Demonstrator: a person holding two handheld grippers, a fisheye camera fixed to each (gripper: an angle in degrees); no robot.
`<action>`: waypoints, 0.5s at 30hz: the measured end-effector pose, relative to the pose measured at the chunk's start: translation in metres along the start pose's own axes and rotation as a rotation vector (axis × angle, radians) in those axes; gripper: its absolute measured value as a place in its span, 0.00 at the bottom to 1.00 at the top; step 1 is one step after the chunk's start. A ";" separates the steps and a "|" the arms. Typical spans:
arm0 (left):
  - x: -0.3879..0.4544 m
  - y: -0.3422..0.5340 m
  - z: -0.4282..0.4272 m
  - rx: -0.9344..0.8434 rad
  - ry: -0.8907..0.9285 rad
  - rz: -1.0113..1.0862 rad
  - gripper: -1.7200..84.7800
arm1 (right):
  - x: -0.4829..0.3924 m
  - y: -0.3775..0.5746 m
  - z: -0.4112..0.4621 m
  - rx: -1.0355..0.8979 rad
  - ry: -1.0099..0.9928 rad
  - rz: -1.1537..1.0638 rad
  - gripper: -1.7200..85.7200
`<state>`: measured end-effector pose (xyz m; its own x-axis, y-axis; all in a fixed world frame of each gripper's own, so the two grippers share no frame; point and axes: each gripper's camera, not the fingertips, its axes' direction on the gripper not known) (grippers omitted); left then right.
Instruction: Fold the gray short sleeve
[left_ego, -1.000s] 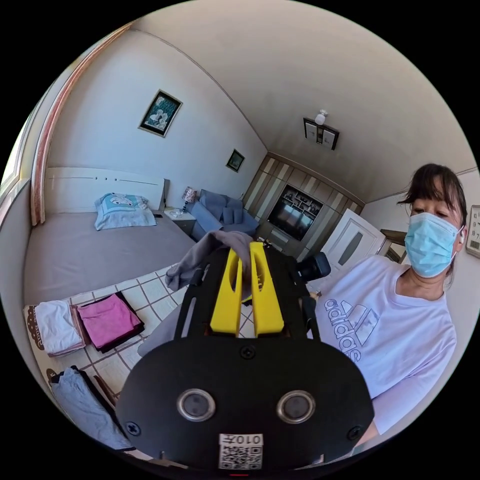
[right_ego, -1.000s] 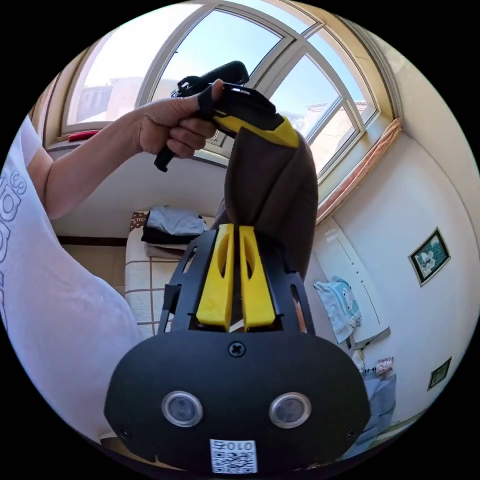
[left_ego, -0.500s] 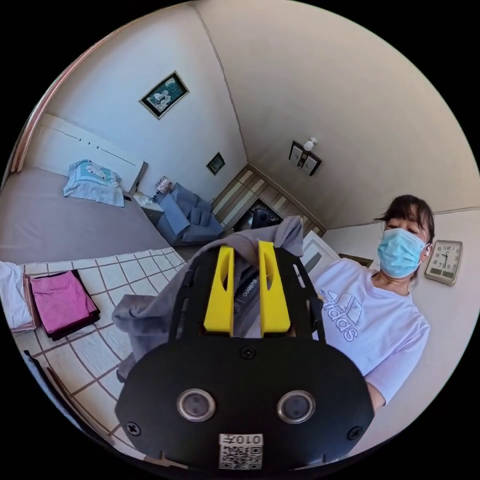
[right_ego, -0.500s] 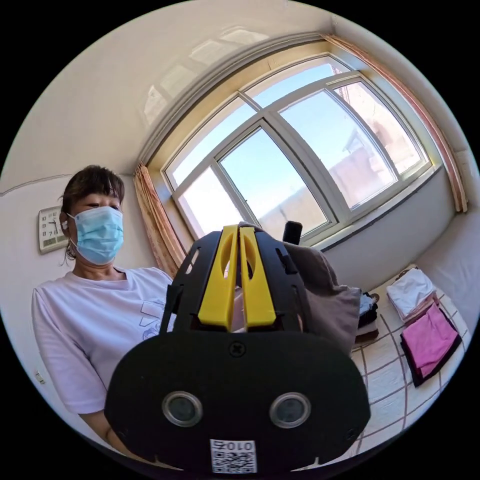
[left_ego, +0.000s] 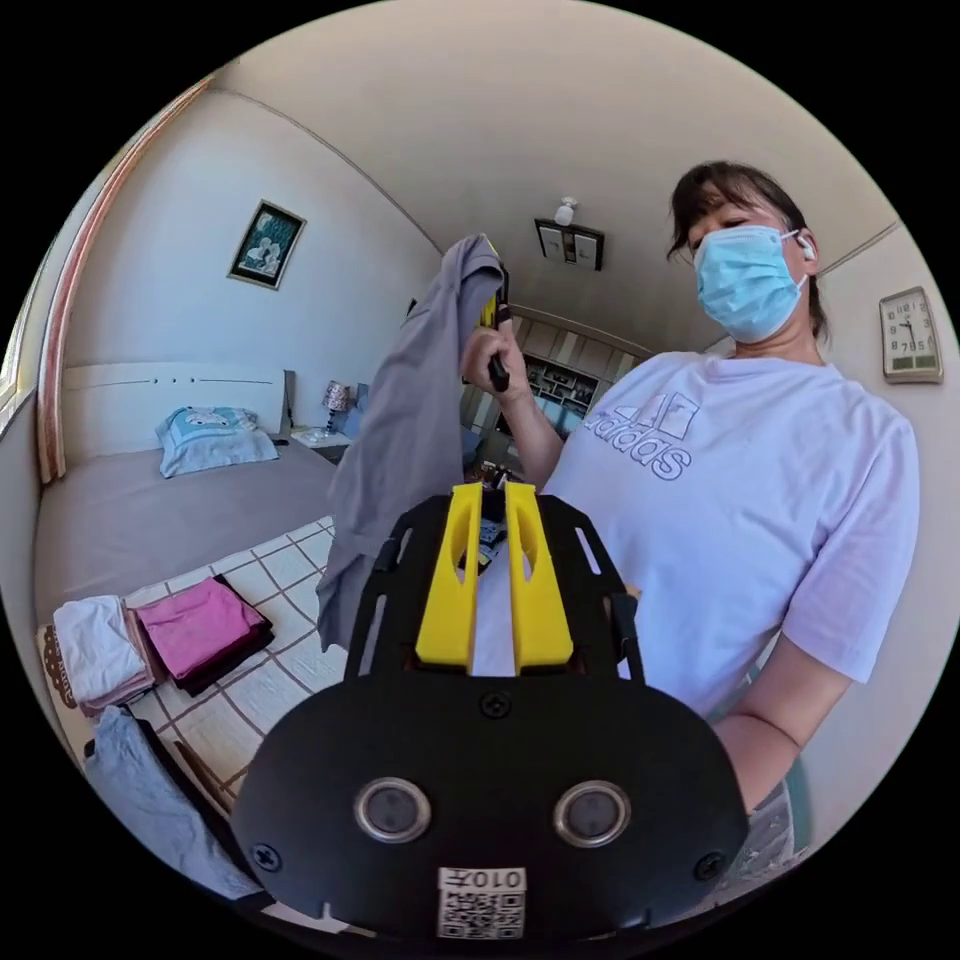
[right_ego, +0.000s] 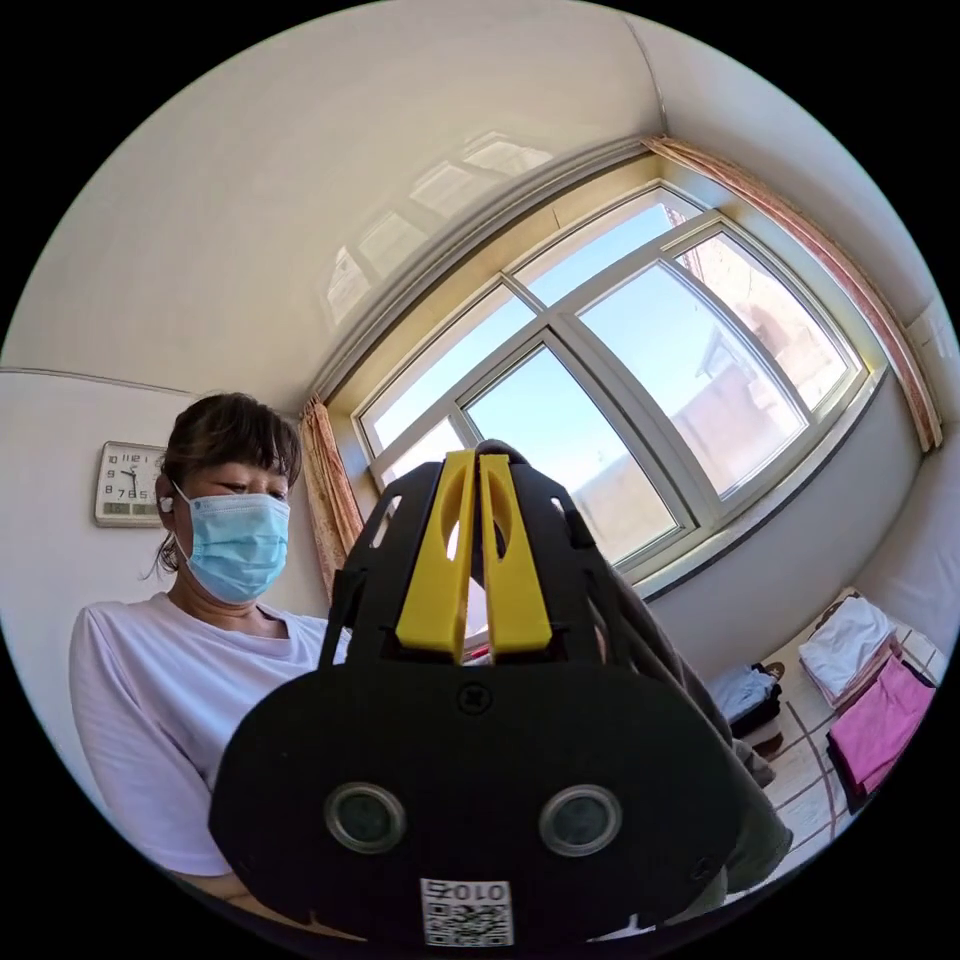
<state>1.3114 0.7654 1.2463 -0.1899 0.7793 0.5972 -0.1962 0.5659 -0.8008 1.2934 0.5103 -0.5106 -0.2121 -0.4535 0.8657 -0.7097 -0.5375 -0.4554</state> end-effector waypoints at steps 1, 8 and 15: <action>0.005 0.001 0.003 -0.008 0.011 0.022 0.09 | 0.001 -0.003 0.001 0.004 0.000 -0.012 0.05; 0.013 0.003 0.068 -0.119 0.125 0.051 0.10 | 0.004 -0.014 0.006 -0.037 0.003 -0.076 0.05; -0.013 -0.001 0.086 -0.233 -0.243 -0.082 0.14 | 0.007 -0.011 -0.035 0.007 0.050 -0.074 0.05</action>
<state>1.2314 0.7319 1.2436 -0.4121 0.6575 0.6307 -0.0007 0.6920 -0.7219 1.2764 0.5376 -0.4929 -0.1929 -0.3764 0.9062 -0.7201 -0.5730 -0.3913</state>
